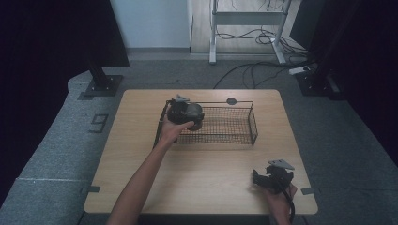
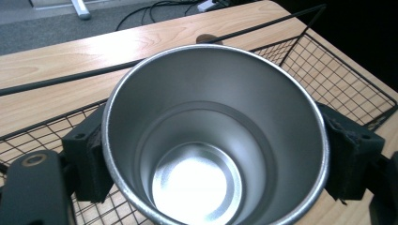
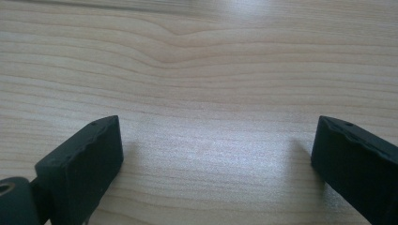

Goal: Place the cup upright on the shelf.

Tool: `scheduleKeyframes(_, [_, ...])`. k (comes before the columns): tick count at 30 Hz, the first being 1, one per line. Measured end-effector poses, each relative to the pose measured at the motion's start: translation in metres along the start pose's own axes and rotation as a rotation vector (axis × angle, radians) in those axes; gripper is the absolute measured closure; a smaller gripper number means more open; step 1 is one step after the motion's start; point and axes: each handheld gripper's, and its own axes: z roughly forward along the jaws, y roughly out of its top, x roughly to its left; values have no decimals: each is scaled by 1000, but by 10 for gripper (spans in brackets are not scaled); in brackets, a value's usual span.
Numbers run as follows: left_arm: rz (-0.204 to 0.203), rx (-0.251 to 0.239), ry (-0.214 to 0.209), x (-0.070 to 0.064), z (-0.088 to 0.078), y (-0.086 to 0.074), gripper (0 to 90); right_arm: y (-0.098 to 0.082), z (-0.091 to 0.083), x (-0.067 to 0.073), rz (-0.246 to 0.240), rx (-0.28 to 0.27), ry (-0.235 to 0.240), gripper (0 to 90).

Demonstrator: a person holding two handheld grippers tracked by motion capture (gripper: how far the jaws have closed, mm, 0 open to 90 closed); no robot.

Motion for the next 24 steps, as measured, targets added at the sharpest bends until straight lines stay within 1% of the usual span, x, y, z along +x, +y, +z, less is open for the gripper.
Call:
scheduleKeyframes(1, [-3, 2, 1, 0, 3, 0, 150, 0, 0, 0, 0, 0, 0, 24])
scheduleKeyframes(2, [-5, 17, 6, -1, 8, -2, 150, 0, 0, 0, 0, 0, 0, 24])
scheduleKeyframes(3, [-5, 17, 6, -1, 8, -2, 150, 0, 0, 0, 0, 0, 0, 24])
scheduleKeyframes(6, [-9, 39, 17, 0, 19, -5, 150, 0, 0, 0, 0, 0, 0, 24])
scheduleKeyframes(7, [-9, 39, 17, 0, 19, -5, 150, 0, 0, 0, 0, 0, 0, 24])
scheduleKeyframes(9, [-6, 56, 23, -1, 26, -8, 150, 0, 0, 0, 0, 0, 0, 25])
scheduleKeyframes(15, [-9, 70, 22, -2, 34, -11, 149, 0, 0, 0, 0, -1, -1, 26])
scheduleKeyframes(18, [-12, 87, 24, -2, 41, -13, 149, 0, 0, 0, 0, -1, -1, 26])
scheduleKeyframes(24, [-17, 103, 31, 0, 46, -17, 148, 0, 0, 0, 0, -1, 0, 27])
